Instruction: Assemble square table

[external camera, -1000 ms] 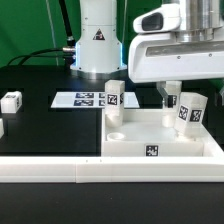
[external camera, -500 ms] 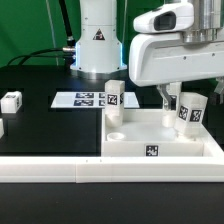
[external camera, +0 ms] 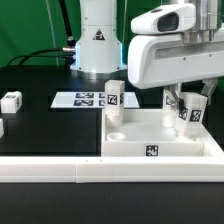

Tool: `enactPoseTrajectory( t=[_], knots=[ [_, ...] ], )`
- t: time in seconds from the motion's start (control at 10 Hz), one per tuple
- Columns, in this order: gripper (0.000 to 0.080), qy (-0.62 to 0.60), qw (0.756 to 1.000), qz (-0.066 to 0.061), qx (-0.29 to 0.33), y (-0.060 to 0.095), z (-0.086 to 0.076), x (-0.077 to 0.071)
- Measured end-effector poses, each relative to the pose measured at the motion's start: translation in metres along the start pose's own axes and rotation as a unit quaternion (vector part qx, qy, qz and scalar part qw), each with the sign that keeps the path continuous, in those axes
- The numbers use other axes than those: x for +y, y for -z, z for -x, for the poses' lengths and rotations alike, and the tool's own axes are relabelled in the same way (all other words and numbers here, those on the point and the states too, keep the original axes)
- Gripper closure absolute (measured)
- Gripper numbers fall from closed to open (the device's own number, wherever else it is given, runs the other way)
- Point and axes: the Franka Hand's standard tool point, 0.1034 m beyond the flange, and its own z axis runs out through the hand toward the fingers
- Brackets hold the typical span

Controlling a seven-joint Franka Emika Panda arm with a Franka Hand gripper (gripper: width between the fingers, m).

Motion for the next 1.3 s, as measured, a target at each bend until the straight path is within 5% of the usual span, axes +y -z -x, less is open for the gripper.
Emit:
enactPoseTrajectory(
  t=[0.1,0.7,1.3],
  knots=[
    [0.0506,-0.002,1.0,0.001,0.0,0.0,0.0003,0.0021],
    [0.0506,-0.052,0.999,-0.002,-0.004,-0.0008,0.0023,0.0049],
    [0.0506,-0.336,0.942,-0.011,0.002,-0.0018,0.0025,0.0048]
  ],
)
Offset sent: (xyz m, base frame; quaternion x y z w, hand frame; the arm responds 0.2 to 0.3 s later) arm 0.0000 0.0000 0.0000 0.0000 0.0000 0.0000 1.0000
